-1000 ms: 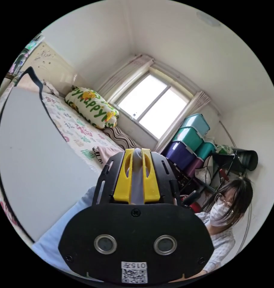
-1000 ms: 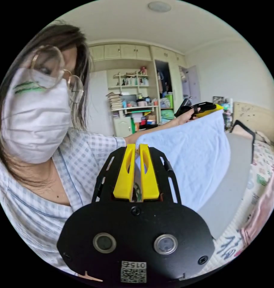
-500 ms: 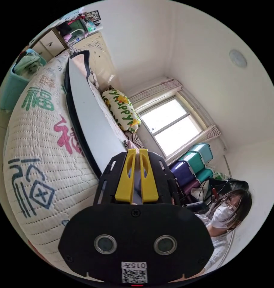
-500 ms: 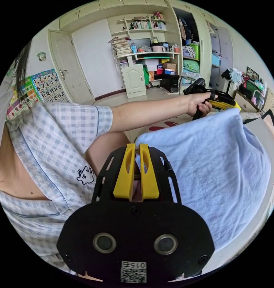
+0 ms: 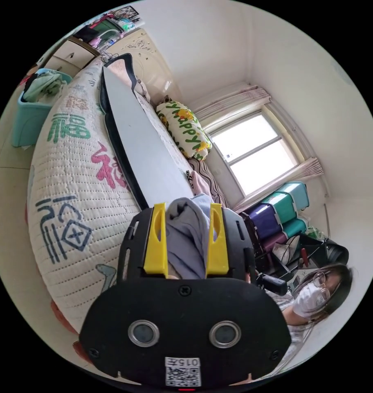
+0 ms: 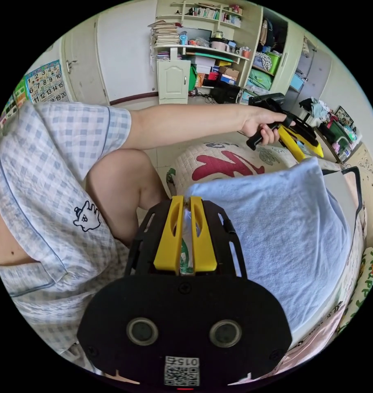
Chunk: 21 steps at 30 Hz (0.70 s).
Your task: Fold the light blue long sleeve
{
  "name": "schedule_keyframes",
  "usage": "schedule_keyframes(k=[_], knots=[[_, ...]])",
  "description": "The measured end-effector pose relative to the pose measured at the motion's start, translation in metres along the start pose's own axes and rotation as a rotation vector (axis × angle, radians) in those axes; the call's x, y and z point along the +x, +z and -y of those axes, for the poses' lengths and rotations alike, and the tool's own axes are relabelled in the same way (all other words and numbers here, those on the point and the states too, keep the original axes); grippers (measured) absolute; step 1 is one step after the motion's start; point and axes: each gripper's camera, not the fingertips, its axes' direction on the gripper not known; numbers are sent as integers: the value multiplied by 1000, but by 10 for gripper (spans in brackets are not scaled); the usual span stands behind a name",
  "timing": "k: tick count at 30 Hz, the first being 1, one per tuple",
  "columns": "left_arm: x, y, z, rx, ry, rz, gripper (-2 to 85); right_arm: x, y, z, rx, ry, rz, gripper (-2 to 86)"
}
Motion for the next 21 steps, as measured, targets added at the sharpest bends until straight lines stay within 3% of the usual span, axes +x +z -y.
schedule_keyframes(k=[2, 10, 14, 21], knots=[[-1, 7, 1, 21, 14, 9, 83, 0, 4, 2, 0, -6, 3, 20], [21, 2, 2, 85, 120, 36, 54, 22, -9, 0, 142, 10, 160, 18], [9, 11, -1, -7, 69, 153, 59, 34, 43, 14, -104, 8, 119, 22], [18, -9, -7, 32, 49, 150, 95, 45, 14, 4, -38, 36, 163, 48]])
